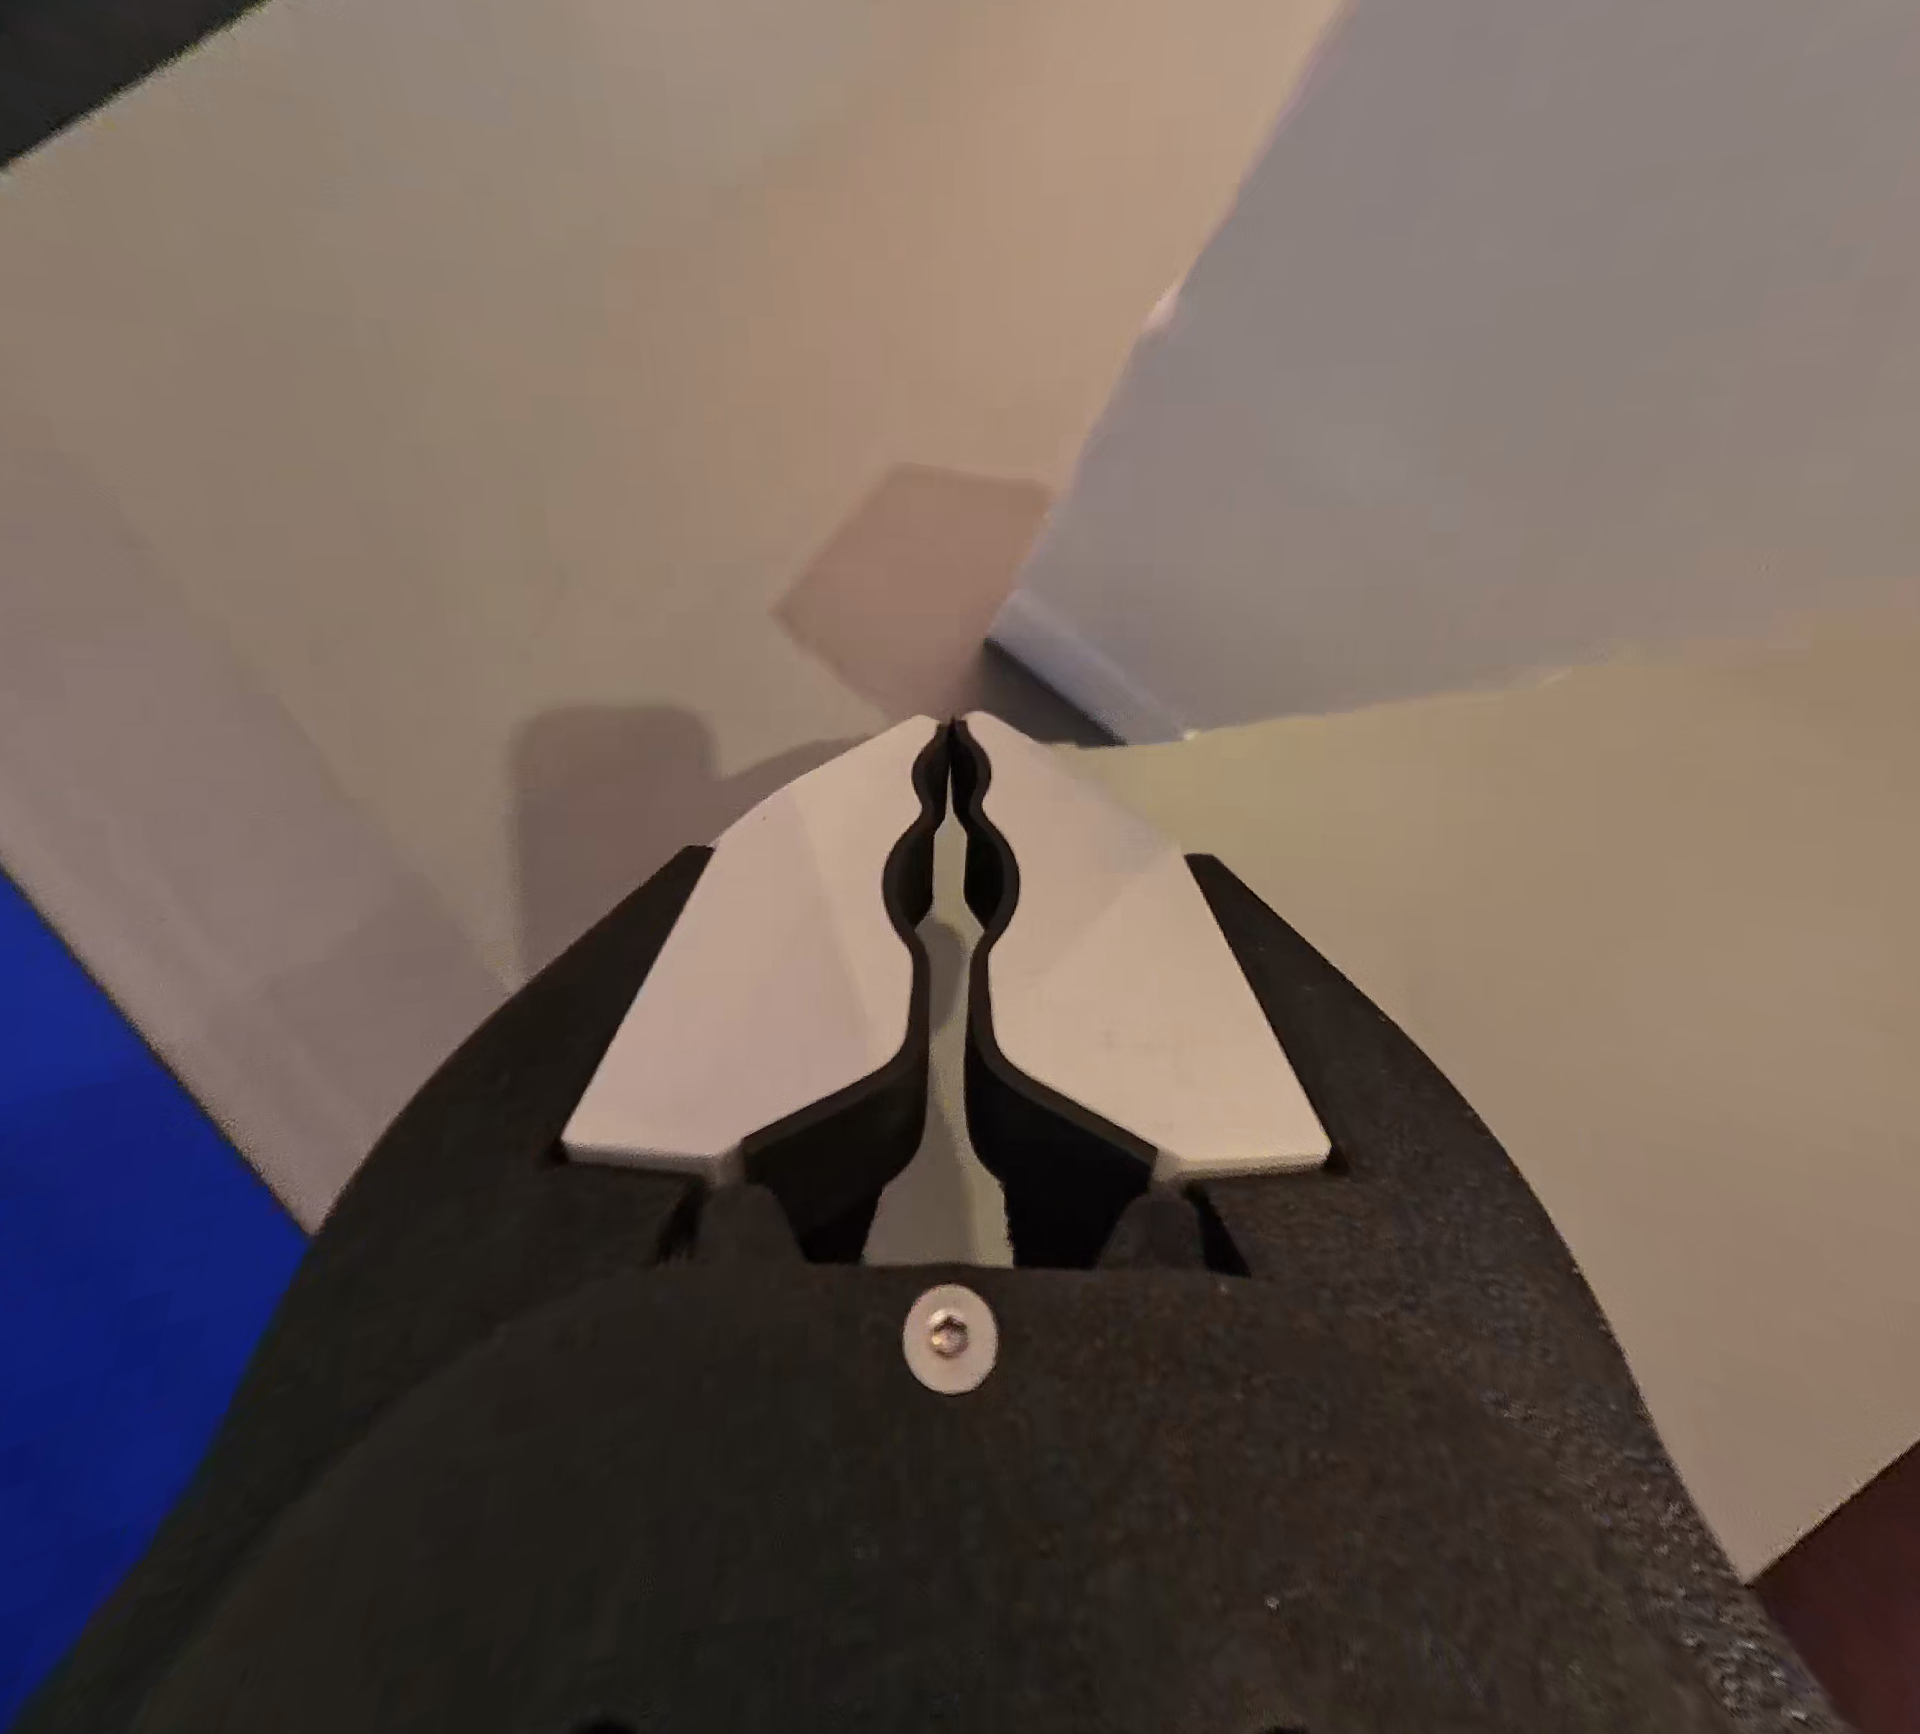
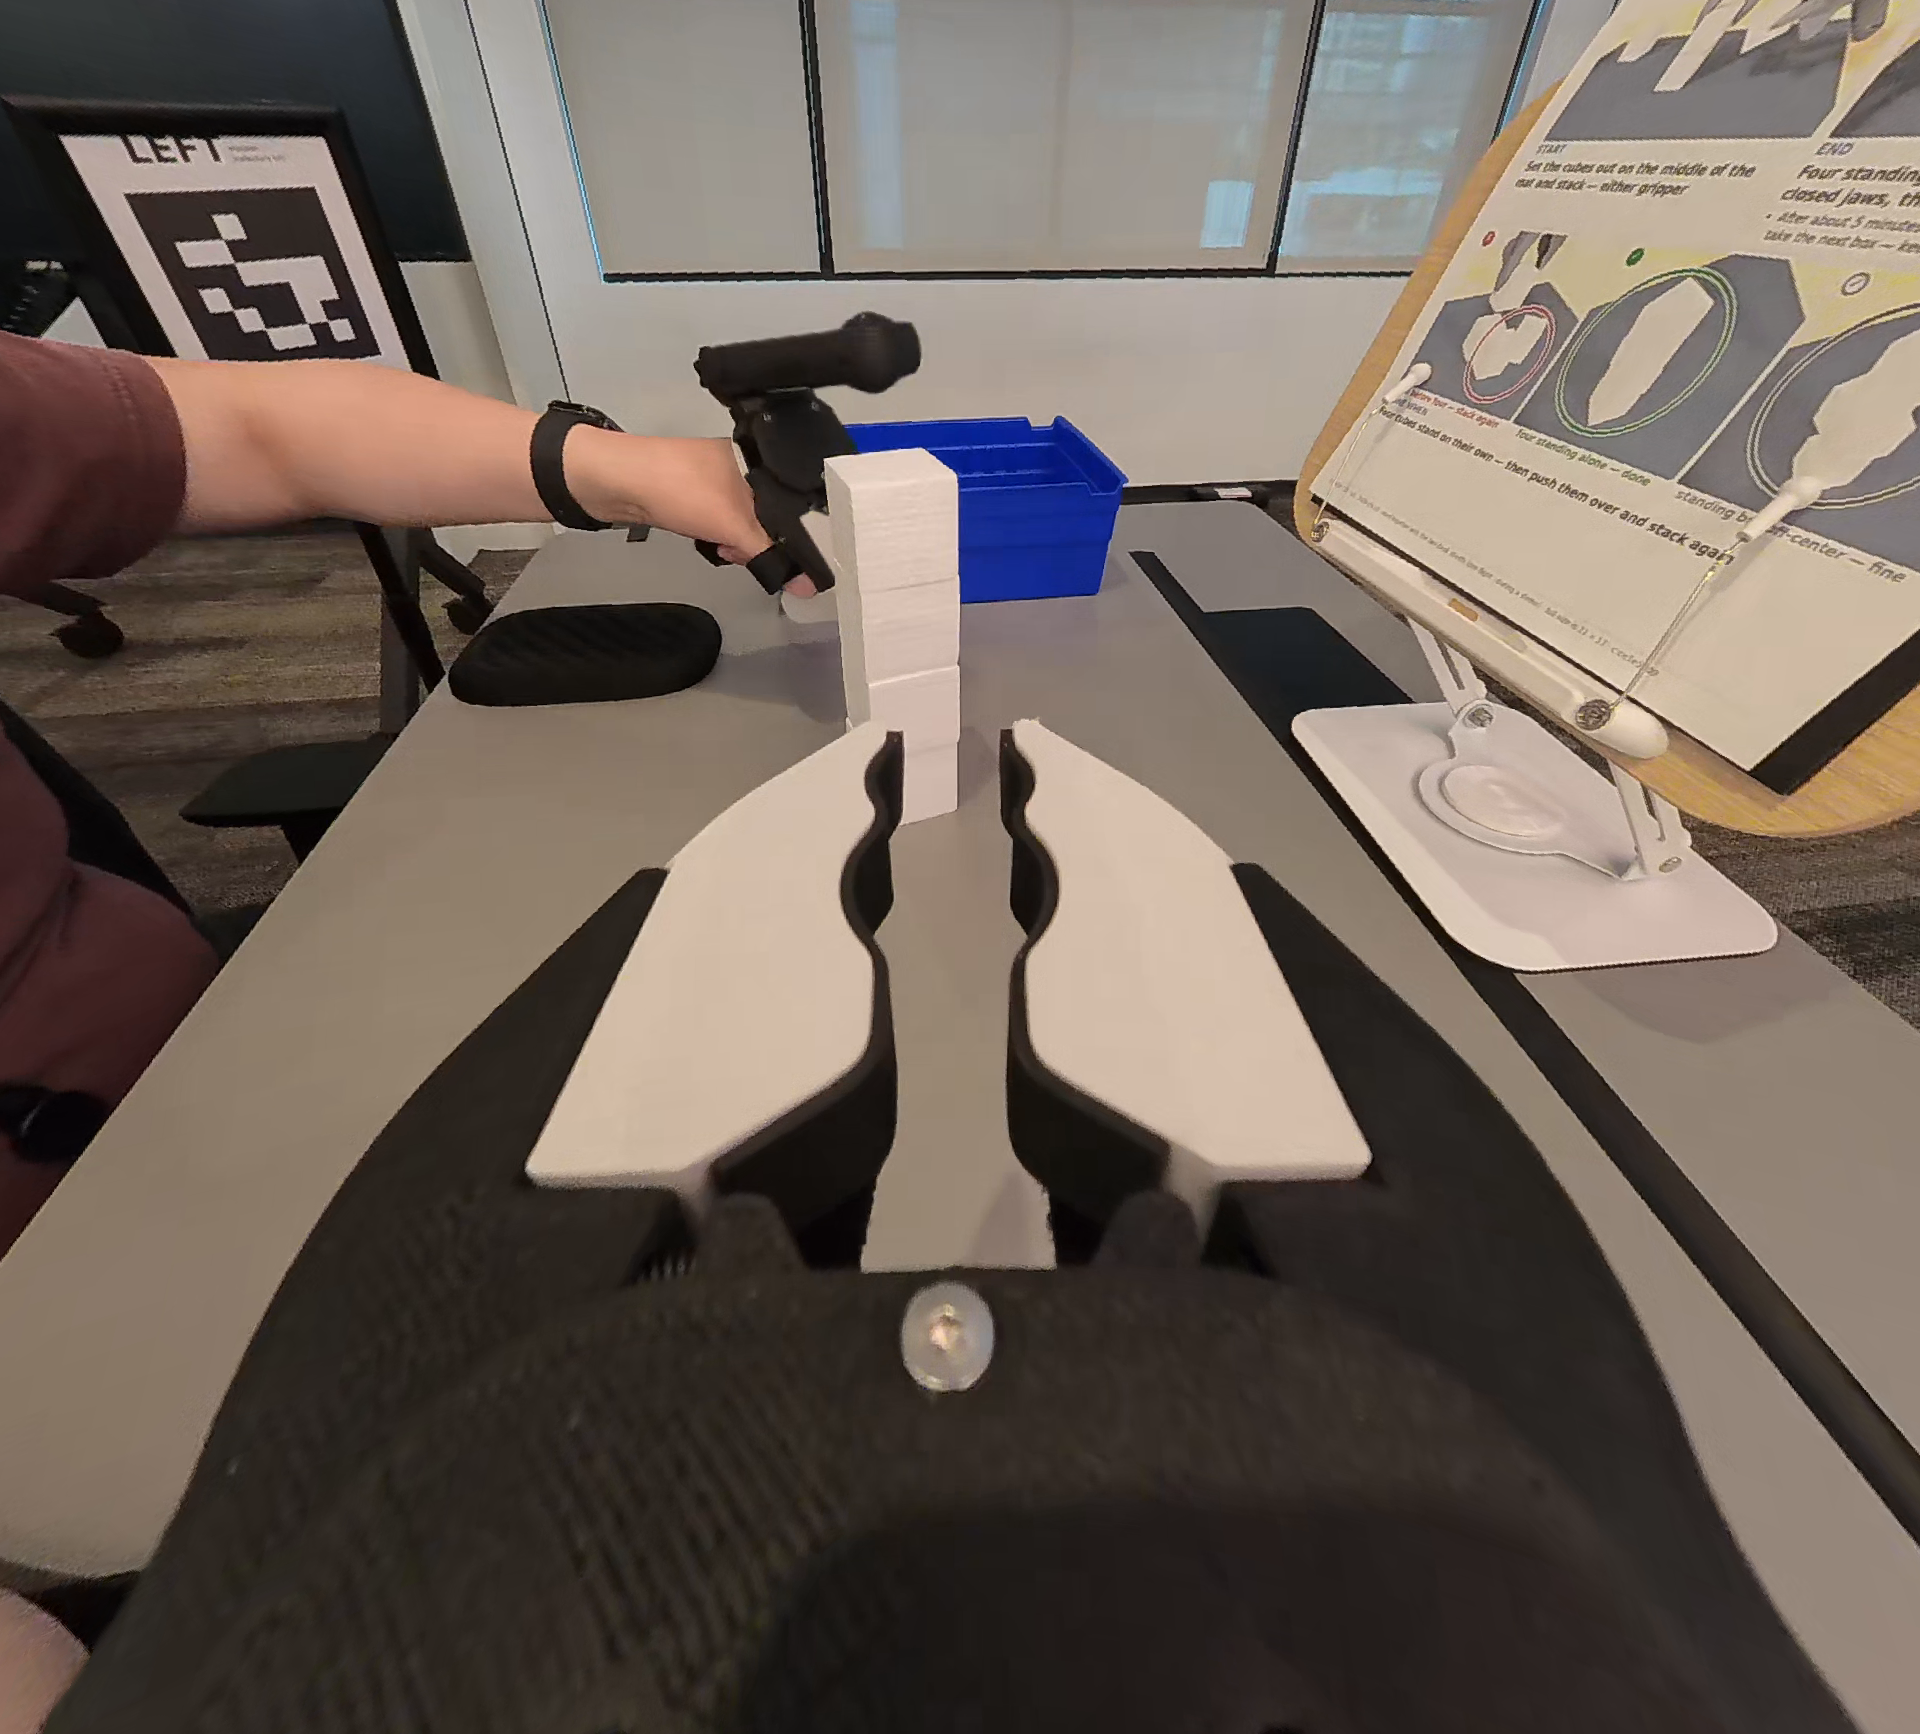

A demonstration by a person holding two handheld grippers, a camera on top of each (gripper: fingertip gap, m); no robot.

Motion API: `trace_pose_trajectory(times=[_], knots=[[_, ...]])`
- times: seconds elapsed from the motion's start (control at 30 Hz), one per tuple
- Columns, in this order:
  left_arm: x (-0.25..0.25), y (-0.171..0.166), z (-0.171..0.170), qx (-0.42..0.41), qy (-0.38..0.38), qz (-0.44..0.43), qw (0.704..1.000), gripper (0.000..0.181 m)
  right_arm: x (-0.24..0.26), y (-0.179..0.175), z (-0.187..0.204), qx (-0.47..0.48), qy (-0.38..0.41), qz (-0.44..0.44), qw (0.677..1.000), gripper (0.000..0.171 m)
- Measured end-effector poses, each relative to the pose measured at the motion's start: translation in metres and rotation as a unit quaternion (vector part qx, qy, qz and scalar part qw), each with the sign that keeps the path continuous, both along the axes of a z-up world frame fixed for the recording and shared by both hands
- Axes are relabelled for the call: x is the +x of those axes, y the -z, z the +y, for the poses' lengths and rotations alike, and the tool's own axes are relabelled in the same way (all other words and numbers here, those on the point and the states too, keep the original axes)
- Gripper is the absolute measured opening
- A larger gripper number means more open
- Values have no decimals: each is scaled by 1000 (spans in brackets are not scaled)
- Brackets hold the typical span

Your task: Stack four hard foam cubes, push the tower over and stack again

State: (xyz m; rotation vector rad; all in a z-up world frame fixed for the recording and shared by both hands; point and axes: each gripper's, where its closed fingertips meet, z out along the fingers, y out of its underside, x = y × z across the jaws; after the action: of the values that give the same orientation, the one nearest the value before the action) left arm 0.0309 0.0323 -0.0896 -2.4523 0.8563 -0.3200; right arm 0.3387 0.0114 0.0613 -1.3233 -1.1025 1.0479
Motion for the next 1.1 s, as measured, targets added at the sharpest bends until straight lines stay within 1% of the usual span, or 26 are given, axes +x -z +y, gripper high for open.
trace_pose_trajectory(times=[0.07,0.17,0.23,0.37,0.47,0.53,0.6,0.73,0.77,0.83,0.87,0.9,0.93,1.0,1.03,1.1], knots=[[17,-8,4,13,21,11,1000,0,1,1,-1,-1,-2,0,1000,18],[44,-22,12,41,67,67,995,0,1,0,-1,-2,-5,3,1000,18],[71,-33,16,58,97,84,990,0,2,1,-1,-4,-4,1,1000,18],[119,-54,14,77,141,74,984,0,8,4,0,-5,6,-6,1000,18],[128,-65,14,99,152,71,981,0,17,2,-1,0,23,-9,1000,18],[124,-70,13,105,150,46,982,0,26,-2,-2,8,38,-7,999,18],[121,-72,7,103,162,-6,981,0,35,-5,-2,13,56,-9,998,18],[109,-59,-13,84,193,-126,970,0,47,1,0,8,81,-26,996,20],[102,-53,-14,87,185,-141,969,0,49,2,1,7,86,-28,996,20],[96,-50,-18,115,193,-195,955,11,50,3,1,4,90,-29,996,21],[94,-51,-18,142,197,-225,944,19,50,3,1,5,91,-29,995,21],[93,-55,-21,178,212,-255,927,26,50,2,1,7,91,-29,995,21],[91,-56,-21,217,216,-267,914,29,49,1,1,9,92,-29,995,21],[86,-47,-13,277,215,-238,906,40,48,1,1,10,94,-32,995,21],[86,-37,-11,284,226,-215,907,41,48,1,1,10,95,-35,995,21],[91,-16,-9,260,247,-191,913,51,46,1,0,11,99,-44,994,21]])
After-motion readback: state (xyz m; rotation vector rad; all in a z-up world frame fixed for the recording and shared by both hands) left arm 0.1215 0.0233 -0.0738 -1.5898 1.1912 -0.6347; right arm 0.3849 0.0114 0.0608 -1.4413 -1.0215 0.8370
